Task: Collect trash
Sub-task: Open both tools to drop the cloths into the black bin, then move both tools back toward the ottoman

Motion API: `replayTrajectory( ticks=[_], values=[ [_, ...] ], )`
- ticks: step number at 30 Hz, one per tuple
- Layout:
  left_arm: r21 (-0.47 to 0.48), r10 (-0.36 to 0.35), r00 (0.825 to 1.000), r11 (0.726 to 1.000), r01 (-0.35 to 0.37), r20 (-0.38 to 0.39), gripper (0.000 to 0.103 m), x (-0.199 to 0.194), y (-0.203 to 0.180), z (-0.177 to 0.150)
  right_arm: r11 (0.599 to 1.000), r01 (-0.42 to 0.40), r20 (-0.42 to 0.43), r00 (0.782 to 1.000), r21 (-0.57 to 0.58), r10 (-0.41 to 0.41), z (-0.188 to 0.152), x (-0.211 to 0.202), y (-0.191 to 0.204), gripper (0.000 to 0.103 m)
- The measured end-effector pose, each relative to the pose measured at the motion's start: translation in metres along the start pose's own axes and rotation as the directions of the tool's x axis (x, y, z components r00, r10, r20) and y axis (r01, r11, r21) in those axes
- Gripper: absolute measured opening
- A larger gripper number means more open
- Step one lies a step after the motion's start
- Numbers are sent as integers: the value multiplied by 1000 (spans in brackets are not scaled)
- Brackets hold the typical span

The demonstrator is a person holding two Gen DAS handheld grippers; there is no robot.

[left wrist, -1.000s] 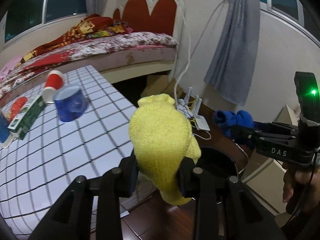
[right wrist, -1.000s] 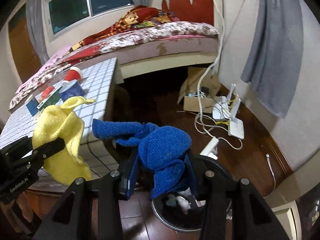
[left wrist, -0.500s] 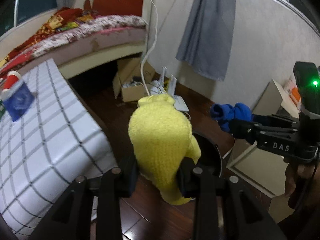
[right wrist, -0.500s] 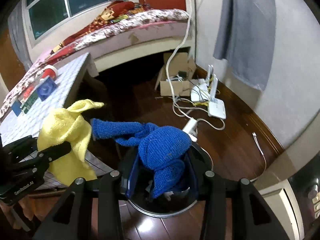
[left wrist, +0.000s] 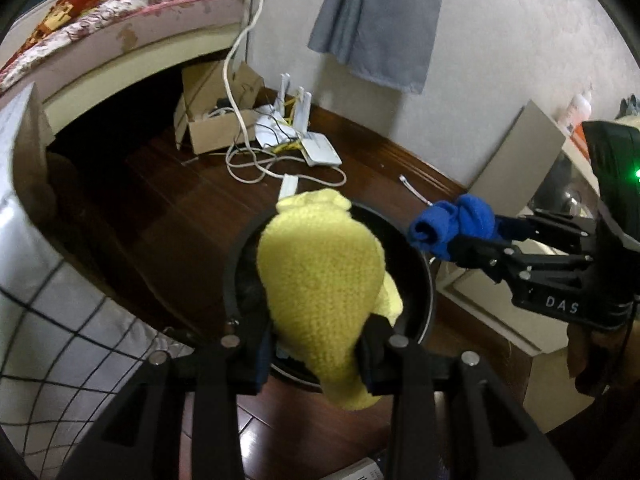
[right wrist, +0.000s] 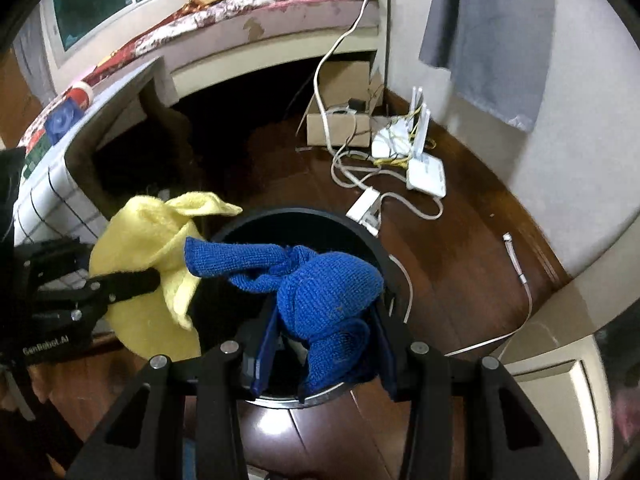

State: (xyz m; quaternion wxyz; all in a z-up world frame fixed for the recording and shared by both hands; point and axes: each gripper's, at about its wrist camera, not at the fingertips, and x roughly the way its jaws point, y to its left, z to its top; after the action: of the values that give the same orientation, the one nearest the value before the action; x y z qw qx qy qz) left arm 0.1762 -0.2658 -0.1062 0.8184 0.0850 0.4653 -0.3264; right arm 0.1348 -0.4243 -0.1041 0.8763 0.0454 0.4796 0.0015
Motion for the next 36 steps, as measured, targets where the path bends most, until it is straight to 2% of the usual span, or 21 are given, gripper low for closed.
replayTrajectory(
  ticks=[4,6,8,9,10,12,17,29,36],
  values=[
    [9,-13,1000,1000,14,-20,36,11,0,-2,999,-15,-26,1000,-36,14,-4,16,5,45],
    [3,-41,998,999,41,-39,47,19,2,-2,998,-14,-39,999,-60,12,-2,23,9,46],
    [-27,-4,999,1000,3,-52,93,27,7,-3,995,20,-55,998,-93,-25,-2,34,12,67],
    [-55,20,999,998,-23,-46,98,27,13,-4,994,63,-74,995,-85,-69,-3,40,9,96],
    [-71,35,998,997,-38,-52,100,28,17,-5,992,93,-92,991,-79,-101,-4,44,5,102],
    [-111,66,996,991,-73,-67,102,25,26,-8,990,133,-110,984,-57,-138,-7,46,-5,102],
    [-101,128,991,986,-132,-40,102,17,30,-12,985,175,-121,977,-2,-174,-6,40,-17,102],
    [-112,166,985,981,-160,44,102,-16,26,-12,985,169,-41,985,-21,-170,12,13,10,102],
    [-115,203,975,975,-193,89,102,-42,27,-9,989,149,7,989,-22,-149,20,-12,21,102]
  ],
)
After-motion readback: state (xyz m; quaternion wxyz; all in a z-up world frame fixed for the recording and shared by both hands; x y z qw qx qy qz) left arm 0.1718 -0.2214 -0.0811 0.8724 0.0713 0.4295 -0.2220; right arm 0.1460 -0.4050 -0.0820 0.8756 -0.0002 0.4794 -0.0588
